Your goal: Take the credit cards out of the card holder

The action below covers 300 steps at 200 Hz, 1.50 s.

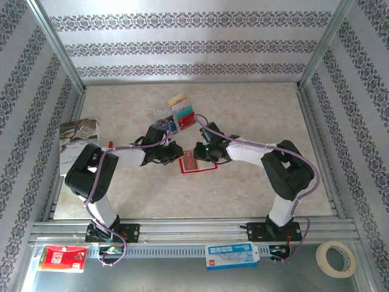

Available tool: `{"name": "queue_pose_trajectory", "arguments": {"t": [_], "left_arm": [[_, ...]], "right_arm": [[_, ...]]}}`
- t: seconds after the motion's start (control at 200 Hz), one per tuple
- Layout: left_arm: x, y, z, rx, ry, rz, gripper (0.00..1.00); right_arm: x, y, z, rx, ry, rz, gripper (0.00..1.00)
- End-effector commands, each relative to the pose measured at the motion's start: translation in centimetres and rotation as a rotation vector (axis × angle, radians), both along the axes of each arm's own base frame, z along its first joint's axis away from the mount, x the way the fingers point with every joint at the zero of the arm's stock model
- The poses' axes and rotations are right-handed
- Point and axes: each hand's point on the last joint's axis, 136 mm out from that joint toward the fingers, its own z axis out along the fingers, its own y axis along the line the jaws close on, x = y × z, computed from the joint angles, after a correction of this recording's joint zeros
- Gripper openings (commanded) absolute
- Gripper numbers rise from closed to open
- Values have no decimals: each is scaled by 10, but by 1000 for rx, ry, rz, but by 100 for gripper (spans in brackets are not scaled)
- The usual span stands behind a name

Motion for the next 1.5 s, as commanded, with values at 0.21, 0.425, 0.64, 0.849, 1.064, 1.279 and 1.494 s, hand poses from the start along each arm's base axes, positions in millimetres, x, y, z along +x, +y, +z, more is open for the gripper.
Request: {"name": "queue_pose_trajectory", "arguments": {"t": [0.21,0.425,0.64,0.849,1.064,1.279,1.494], "left_arm": [[-3,4,-29,62,37,-3,14],[-7,13,-41,136,54,-17,15],[-9,16,-45,158,59,-20,16],[-10,17,-46,163,62,-23,16],[-9,15,-45,156,60,-28,17],[-11,15,-47,158,66,-30,18],[-11,16,-48,164,68,-31,19]], "right_arm": [[9,9,-7,83,30,29,16],[8,6,-13,110,40,-3,16],[11,-1,-16,121,49,-34,18],[9,1,-21,140,65,-28,18],[7,3,-23,141,74,-26,18],[6,-3,-32,106,92,-48,16],[4,-6,-38,70,97,-51,20]]}}
